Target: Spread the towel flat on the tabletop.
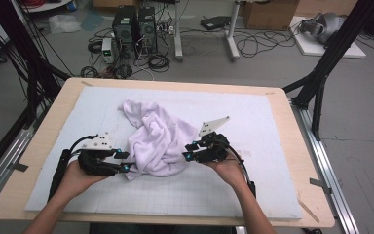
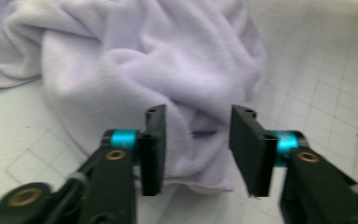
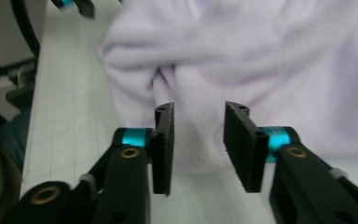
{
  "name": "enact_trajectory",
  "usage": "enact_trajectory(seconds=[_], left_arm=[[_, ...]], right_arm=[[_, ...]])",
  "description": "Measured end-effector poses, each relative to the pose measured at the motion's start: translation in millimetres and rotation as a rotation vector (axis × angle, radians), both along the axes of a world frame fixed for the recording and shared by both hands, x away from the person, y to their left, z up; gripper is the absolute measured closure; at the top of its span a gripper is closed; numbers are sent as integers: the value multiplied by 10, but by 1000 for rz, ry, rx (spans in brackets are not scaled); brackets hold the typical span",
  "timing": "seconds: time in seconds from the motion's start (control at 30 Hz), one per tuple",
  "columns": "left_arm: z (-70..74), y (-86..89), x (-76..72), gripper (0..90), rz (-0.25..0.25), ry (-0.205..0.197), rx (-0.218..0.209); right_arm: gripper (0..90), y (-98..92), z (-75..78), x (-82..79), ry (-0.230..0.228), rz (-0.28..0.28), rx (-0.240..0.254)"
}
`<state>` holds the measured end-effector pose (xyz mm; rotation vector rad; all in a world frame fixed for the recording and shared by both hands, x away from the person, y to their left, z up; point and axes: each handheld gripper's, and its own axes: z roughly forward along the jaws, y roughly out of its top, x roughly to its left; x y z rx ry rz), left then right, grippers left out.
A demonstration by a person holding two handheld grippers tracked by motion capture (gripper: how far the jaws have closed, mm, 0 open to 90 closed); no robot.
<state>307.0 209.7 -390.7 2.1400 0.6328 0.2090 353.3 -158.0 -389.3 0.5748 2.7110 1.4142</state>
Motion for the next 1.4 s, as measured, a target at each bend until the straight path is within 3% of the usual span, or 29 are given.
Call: enact_trajectory(seconds=[0.03, 0.1, 0.17, 0.23, 0.3, 0.37, 0.4, 0.5, 0.6, 0.77, 0.87, 0.97, 1.03, 1.1, 1.17, 1.23, 1.3, 1.4], left_arm=[[4, -8, 42, 458, 6, -3, -2], [-8, -43, 142, 428, 19, -3, -3], [-52, -104, 241, 387, 34, 6, 5], [-132, -173, 326, 409, 41, 22, 19], [-221, -236, 372, 521, 15, 45, 66], [-286, -282, 380, 729, -20, 70, 106], [-296, -294, 363, 809, -23, 64, 104], [-229, -252, 294, 827, -19, 41, 98], [-105, -171, 175, 835, -15, 18, 64], [132, -87, -156, 839, -54, -30, 28], [210, -88, -394, 840, -88, -44, 20], [216, -80, -611, 840, -125, -31, 5], [190, -80, -705, 826, -154, -25, 12], [178, -87, -729, 710, -151, -31, 25], [184, -88, -682, 601, -134, -37, 18], [197, -95, -587, 517, -106, -50, 3], [195, -123, -461, 510, -78, -62, -9], [136, -208, -221, 492, -43, -57, -21]], right_arm=[[524, 9, 19, 5, -21, -15, 20], [491, 55, 11, 37, -10, -19, 21], [460, 135, -70, 78, -1, -15, -21], [463, 219, -184, 118, 23, -10, -67], [523, 273, -297, 151, 50, -4, -82], [665, 294, -390, 174, 61, 3, -108], [748, 277, -429, 201, 85, 16, -118], [775, 231, -378, 192, 85, 11, -97], [780, 161, -231, 114, 47, 19, -64], [780, 20, 73, -177, 10, 52, -43], [779, -7, 135, -297, 2, 83, -46], [773, -28, 137, -515, -1, 130, -60], [716, -49, 79, -646, 24, 165, -63], [620, -77, 34, -736, 47, 173, -72], [567, -152, 61, -772, 43, 160, -47], [541, -247, 125, -741, 31, 112, 3], [531, -314, 162, -661, 7, 60, 23], [509, -317, 90, -488, -11, -18, -2]])
